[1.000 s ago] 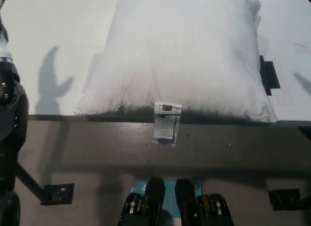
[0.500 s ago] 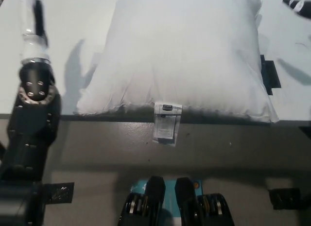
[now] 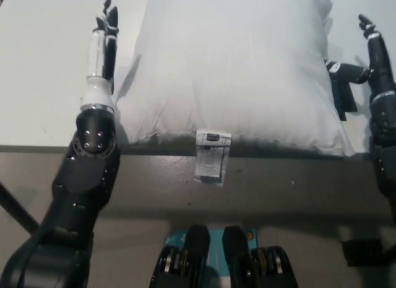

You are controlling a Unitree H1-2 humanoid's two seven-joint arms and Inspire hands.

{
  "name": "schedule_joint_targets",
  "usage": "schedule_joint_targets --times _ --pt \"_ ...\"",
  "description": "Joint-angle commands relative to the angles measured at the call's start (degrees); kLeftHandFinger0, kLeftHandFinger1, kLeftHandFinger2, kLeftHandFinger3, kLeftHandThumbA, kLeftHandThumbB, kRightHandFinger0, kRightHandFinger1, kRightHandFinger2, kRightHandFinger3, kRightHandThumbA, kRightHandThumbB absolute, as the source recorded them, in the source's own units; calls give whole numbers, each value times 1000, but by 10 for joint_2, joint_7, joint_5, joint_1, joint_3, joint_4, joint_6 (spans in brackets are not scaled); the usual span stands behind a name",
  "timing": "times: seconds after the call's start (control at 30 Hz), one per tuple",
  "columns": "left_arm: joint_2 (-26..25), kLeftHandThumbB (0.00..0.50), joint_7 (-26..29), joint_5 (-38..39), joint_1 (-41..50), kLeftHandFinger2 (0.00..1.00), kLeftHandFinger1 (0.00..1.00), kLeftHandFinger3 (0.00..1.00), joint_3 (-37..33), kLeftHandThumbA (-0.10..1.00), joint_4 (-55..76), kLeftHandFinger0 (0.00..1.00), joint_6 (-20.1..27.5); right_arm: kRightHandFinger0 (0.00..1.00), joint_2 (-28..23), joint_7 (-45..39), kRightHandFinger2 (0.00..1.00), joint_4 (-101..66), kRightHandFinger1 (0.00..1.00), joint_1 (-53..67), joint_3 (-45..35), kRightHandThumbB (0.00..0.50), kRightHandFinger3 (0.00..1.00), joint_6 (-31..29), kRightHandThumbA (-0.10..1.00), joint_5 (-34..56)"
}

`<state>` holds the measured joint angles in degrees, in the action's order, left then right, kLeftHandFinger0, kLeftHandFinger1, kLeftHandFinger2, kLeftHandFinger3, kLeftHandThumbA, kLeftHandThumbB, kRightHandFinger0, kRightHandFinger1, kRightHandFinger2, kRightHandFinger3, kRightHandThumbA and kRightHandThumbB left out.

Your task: The robot uses both hands to lift the pillow and then drops it on the table

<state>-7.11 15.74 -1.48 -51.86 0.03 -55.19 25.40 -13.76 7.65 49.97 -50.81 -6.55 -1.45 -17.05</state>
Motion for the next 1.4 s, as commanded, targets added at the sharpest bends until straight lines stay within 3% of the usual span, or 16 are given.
schedule_joint_targets --times 0.0,0.13,0.27,0.43,0.5,0.63,0.67,0.9,0.93,1.03,1.07,1.17,1.23,1.37 --pt "5 143 -1 -12 -15 1000 1000 1000 -6 1000 -4 1000 15 1000 2 26 1000 27 1000 -31 0 409 1000 -52 1000 28" --pt "12 113 -5 -11 -10 1000 1000 1000 -7 1000 -12 1000 15 1000 9 31 1000 51 1000 -30 5 443 1000 -66 1000 36" --pt "16 75 -1 -14 -7 1000 1000 1000 -10 1000 -26 1000 15 1000 17 29 1000 67 1000 -32 5 389 1000 -88 1000 49" --pt "25 83 -24 -1 -8 1000 1000 1000 -5 1000 -46 1000 15 1000 18 36 1000 85 1000 -37 19 394 1000 -91 1000 43" --pt "41 100 -69 42 -16 1000 1000 1000 18 1000 -66 1000 15 1000 26 22 1000 69 1000 -35 23 358 1000 -84 1000 50" --pt "57 68 -88 48 -17 1000 1000 1000 28 1000 -76 1000 15 1000 36 9 1000 60 1000 -30 26 336 1000 -82 1000 62" --pt "69 84 -93 53 -16 1000 1000 1000 32 1000 -84 1000 15 1000 45 3 1000 49 1000 -23 33 293 1000 -85 1000 62" --pt "106 107 -94 70 -20 1000 1000 1000 51 1000 -129 1000 15 1000 65 0 1000 31 1000 4 66 340 1000 -61 1000 47" --pt "119 81 -90 78 -20 1000 1000 1000 59 1000 -134 1000 15 1000 73 14 1000 32 1000 11 79 356 1000 -56 1000 34" --pt "133 67 -81 74 -21 1000 1000 1000 61 1000 -148 1000 15 1000 84 21 1000 38 1000 20 93 320 1000 -48 1000 29" --pt "136 74 -82 73 -19 1000 1000 1000 60 1000 -150 1000 15 1000 88 15 1000 42 1000 24 94 286 1000 -47 1000 36" --pt "141 71 -78 68 -16 1000 1000 1000 57 1000 -152 1000 15 1000 92 16 1000 47 1000 30 105 271 1000 -49 1000 37" --pt "149 89 -81 69 -16 1000 1000 1000 56 1000 -160 1000 15 1000 102 -35 1000 63 1000 36 94 244 1000 -101 1000 81" --pt "156 82 -82 68 -23 1000 1000 1000 53 1000 -178 1000 15 1000 122 -64 1000 55 1000 33 103 204 1000 -127 1000 97"
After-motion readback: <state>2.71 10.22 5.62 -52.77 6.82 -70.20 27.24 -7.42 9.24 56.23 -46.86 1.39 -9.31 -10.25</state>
